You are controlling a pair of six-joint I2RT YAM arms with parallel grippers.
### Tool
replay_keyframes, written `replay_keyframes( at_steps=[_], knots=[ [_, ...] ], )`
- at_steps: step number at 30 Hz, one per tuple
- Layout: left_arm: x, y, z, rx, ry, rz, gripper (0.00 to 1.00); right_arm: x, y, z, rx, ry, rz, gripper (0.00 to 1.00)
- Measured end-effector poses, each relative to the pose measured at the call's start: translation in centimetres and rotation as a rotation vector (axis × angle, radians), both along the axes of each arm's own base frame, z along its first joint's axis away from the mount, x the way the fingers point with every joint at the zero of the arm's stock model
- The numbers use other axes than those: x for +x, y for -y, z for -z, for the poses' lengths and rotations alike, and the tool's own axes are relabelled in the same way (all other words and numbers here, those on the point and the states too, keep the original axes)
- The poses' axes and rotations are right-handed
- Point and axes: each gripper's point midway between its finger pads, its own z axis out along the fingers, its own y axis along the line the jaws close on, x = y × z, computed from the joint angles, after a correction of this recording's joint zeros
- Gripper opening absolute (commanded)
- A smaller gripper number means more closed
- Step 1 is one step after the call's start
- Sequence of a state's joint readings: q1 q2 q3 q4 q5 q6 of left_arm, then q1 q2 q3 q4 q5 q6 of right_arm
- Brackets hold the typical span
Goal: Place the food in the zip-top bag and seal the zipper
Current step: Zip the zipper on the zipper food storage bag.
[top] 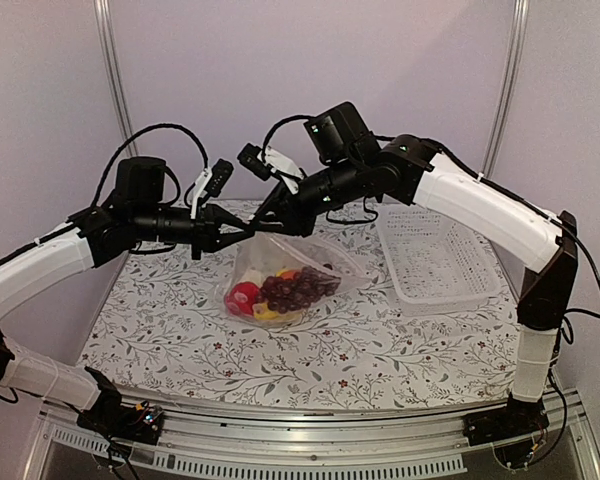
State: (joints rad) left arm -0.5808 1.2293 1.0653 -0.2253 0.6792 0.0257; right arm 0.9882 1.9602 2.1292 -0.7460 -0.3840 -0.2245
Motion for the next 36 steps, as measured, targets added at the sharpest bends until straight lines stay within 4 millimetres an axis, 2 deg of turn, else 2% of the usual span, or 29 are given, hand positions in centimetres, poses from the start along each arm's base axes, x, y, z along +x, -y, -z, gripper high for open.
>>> replay_keyframes(
  at_steps=[4, 6, 7, 9, 11, 13, 17, 26, 30, 36],
  knots=[
    [-0.1, 0.0, 0.0, -0.001, -0.002, 0.005, 0.00, -0.1, -0.1, -0.1, 0.008, -0.006, -0.007, 0.04],
    [-0.1, 0.0, 0.1, 0.000, -0.003, 0.005, 0.00, -0.1, -0.2, 0.0, 0.008, -0.009, -0.009, 0.01],
    [-0.1, 0.0, 0.1, 0.001, -0.004, 0.005, 0.02, -0.1, -0.2, 0.0, 0.008, -0.011, -0.010, 0.01],
    [-0.1, 0.0, 0.1, 0.002, -0.004, 0.005, 0.14, -0.2, -0.2, 0.0, 0.009, -0.010, -0.013, 0.00],
    [-0.1, 0.0, 0.0, 0.000, -0.004, 0.004, 0.18, -0.2, -0.2, 0.0, 0.009, -0.012, -0.015, 0.00],
    [0.0, 0.0, -0.1, -0.001, 0.004, 0.005, 0.15, -0.2, -0.2, 0.0, 0.009, -0.012, -0.015, 0.00],
    [0.0, 0.1, -0.1, -0.001, 0.009, 0.010, 0.00, -0.1, -0.2, 0.0, 0.009, -0.012, -0.013, 0.00],
    [0.5, 0.1, 0.2, 0.011, 0.009, -0.011, 0.00, 0.5, 0.0, 0.5, -0.001, -0.003, 0.010, 0.00],
    [0.9, -0.3, 0.3, 0.026, 0.014, -0.040, 0.00, 1.3, 0.8, 1.2, -0.017, -0.015, 0.042, 0.00],
    [1.7, -1.4, -0.2, 0.030, 0.049, -0.089, 0.00, 1.8, 4.9, 3.5, -0.086, -0.064, 0.114, 0.00]
  ],
)
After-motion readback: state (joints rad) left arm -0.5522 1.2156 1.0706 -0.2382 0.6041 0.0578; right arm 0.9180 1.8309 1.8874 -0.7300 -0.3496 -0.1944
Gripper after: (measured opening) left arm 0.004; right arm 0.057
